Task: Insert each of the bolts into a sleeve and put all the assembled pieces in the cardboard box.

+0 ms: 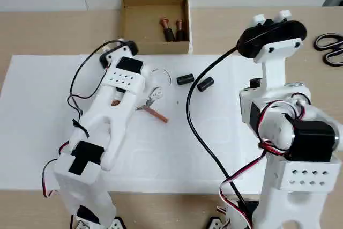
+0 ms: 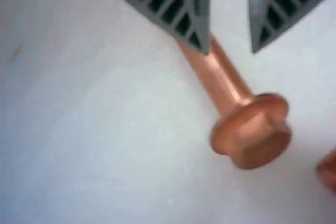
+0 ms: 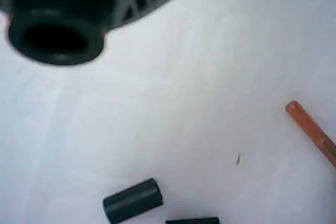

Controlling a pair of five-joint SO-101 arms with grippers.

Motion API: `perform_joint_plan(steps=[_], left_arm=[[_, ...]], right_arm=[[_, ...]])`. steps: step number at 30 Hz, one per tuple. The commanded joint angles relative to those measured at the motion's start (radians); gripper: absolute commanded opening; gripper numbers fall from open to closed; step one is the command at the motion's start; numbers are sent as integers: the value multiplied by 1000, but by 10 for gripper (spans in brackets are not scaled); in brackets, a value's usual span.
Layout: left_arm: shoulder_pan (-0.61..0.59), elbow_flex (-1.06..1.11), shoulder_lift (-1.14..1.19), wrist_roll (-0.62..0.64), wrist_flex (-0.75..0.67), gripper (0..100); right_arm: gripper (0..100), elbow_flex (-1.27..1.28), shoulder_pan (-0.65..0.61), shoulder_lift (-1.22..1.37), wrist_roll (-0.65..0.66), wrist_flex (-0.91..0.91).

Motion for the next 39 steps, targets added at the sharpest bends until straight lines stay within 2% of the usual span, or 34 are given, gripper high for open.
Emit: perform_joint_plan(steps=[1, 8, 12, 18, 26, 39], left_arm=[[9, -47, -18, 80, 8, 45], [-20, -42, -8, 132, -2, 47], [-20, -15, 3, 160, -58, 47], [-14, -10, 54, 161, -78, 48], [-14, -4, 64, 161, -57, 155], [-15, 4, 75, 161, -63, 160]], right_arm=[[4, 0, -5, -25, -8, -1], [4, 0, -4, -25, -8, -1], [4, 0, -4, -19, -8, -1], [4, 0, -4, -19, -8, -1], [4, 0, -4, -19, -8, -2], [4, 0, -4, -18, -8, -7]])
